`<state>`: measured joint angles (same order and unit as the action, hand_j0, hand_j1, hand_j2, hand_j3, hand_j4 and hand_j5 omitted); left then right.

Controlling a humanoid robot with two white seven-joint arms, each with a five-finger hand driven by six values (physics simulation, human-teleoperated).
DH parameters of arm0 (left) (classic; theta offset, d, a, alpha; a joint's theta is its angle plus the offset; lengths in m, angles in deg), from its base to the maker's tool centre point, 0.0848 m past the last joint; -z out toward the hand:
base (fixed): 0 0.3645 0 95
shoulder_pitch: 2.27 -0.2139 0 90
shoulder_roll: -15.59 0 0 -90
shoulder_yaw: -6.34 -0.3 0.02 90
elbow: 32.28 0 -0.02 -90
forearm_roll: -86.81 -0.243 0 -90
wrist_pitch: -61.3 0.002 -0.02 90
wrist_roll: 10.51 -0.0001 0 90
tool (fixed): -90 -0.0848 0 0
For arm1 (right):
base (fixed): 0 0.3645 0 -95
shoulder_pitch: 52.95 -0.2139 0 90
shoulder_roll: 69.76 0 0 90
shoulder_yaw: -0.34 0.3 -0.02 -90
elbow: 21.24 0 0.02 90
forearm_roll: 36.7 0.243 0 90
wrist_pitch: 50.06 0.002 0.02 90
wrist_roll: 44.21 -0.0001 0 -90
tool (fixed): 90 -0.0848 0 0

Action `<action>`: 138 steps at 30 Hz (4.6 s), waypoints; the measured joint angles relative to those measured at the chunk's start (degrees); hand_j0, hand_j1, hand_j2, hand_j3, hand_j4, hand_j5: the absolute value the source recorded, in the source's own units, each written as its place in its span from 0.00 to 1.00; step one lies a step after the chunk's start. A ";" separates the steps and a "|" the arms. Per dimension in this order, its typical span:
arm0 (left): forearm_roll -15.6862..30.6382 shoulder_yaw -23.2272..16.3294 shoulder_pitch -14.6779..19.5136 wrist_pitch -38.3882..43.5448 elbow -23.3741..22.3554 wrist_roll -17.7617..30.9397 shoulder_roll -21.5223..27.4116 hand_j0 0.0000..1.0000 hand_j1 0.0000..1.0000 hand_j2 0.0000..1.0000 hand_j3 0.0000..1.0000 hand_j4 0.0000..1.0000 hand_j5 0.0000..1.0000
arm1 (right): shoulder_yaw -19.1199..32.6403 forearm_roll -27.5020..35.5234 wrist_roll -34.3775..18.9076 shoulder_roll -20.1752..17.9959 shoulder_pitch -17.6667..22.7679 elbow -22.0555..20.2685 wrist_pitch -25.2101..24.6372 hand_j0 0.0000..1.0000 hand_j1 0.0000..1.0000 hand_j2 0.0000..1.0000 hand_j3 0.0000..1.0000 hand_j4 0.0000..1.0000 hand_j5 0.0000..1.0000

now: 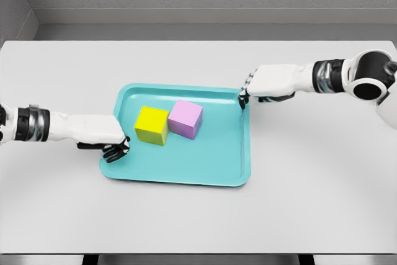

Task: Push two cubes

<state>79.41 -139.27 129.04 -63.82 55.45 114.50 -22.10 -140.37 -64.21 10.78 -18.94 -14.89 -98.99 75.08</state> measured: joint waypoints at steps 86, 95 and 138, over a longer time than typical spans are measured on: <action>0.24 -0.48 1.85 0.08 -14.64 -0.01 -13.70 0.02 0.02 0.02 0.02 0.02 0.02 | -4.36 0.39 0.00 7.80 -2.64 -0.38 0.00 0.05 0.05 0.05 0.05 0.05 0.05; 0.02 -0.46 1.93 0.01 -14.79 0.00 -14.00 0.02 0.02 0.02 0.02 0.02 0.02 | -4.61 0.38 0.00 7.97 -2.72 -0.38 0.00 0.05 0.05 0.05 0.05 0.05 0.05; 4.97 0.51 1.85 0.00 -14.93 0.00 -8.68 0.07 0.07 0.07 0.07 0.07 0.07 | -5.50 -0.32 0.01 14.31 -5.18 8.25 -0.01 0.05 0.05 0.05 0.05 0.05 0.05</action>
<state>84.37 -138.77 130.89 -63.82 40.52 114.50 -30.78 -145.87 -64.54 10.78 -4.63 -20.08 -90.74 75.07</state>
